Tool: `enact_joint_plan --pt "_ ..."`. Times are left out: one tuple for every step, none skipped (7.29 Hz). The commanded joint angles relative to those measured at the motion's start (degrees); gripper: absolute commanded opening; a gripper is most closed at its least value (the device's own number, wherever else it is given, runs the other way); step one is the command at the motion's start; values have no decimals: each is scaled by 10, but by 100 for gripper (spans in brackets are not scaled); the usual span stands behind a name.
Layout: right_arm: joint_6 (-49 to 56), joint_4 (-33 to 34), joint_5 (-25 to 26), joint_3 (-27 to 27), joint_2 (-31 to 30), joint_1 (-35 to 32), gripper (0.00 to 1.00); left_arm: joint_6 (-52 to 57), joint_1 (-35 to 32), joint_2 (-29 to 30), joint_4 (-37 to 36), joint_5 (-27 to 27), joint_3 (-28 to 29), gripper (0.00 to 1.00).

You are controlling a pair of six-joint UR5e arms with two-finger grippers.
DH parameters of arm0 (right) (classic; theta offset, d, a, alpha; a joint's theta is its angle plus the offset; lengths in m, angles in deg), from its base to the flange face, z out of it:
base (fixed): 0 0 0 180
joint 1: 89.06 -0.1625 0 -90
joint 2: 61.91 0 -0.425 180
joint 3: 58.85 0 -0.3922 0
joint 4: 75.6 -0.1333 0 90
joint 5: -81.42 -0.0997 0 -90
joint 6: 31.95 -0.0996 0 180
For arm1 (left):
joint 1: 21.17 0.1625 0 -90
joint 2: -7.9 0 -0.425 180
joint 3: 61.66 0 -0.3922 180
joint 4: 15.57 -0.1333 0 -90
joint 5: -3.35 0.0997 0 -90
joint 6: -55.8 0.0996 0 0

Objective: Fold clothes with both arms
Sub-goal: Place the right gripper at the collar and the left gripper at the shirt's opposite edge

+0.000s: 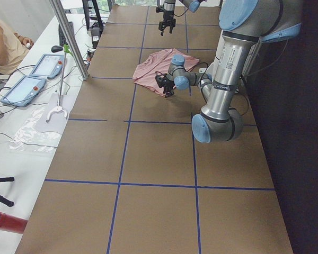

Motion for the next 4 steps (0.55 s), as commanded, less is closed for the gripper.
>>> enact_joint_plan --pt "0 0 0 1 0 0 100 0 1 0 0 0 -1 44" --pt "0 0 0 1 0 -1 100 1 1 0 0 0 0 44" --pt "0 0 0 2 1 0 100 0 1 1 0 -1 4 35" --pt "0 0 0 2 1 0 100 0 1 1 0 0 6 12"
